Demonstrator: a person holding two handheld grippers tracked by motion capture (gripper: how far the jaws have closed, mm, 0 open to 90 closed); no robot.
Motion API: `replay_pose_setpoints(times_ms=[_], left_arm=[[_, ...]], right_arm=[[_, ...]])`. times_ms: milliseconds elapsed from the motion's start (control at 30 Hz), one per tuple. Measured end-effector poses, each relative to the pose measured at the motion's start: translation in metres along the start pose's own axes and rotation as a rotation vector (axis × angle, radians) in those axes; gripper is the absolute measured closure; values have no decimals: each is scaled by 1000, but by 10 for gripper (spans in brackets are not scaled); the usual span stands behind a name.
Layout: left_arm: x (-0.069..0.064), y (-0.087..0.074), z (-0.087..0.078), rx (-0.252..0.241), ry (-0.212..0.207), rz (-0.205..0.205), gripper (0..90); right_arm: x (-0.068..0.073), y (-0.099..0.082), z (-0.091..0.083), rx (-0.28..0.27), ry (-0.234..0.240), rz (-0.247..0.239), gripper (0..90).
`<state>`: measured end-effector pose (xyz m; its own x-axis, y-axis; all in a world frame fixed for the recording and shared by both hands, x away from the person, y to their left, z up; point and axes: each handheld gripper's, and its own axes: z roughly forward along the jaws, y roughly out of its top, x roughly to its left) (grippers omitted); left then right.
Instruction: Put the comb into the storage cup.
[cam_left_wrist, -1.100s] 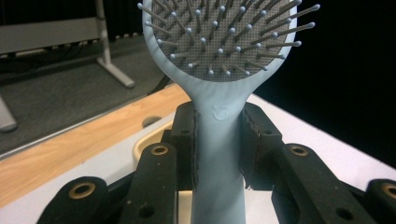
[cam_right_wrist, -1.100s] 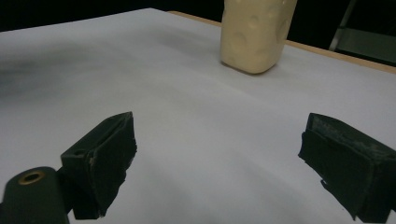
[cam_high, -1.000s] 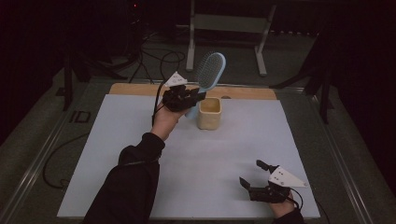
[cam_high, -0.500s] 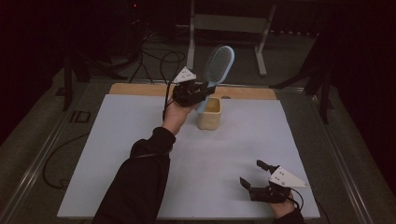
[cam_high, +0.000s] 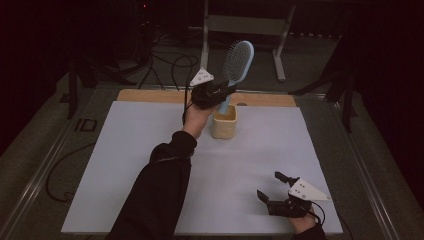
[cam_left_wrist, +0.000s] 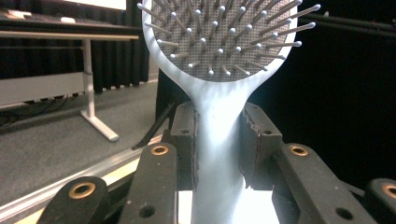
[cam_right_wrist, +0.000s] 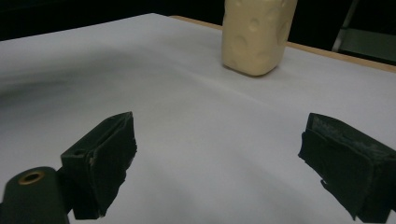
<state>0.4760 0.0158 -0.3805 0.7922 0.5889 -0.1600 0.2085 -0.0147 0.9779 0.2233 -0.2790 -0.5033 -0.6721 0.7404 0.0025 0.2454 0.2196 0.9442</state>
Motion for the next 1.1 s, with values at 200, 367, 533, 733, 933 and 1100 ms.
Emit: replay_pose_setpoints(times_ms=[200, 367, 533, 733, 933, 1100], left_arm=[[2, -9, 11, -15, 32, 25, 698], [5, -18, 17, -25, 49, 31, 699], [9, -26, 20, -41, 68, 30, 698], [12, -34, 24, -49, 88, 26, 698], [13, -43, 25, -31, 103, 24, 698], [11, -50, 26, -26, 117, 20, 698]], right_arm=[[0, 0, -1, -5, 5, 6, 100], [0, 0, -1, -8, 11, 5, 100], [0, 0, -1, -8, 16, 9, 100], [0, 0, -1, -10, 19, 11, 101], [0, 0, 0, -9, 22, 10, 101], [0, 0, -1, -10, 17, 13, 101]])
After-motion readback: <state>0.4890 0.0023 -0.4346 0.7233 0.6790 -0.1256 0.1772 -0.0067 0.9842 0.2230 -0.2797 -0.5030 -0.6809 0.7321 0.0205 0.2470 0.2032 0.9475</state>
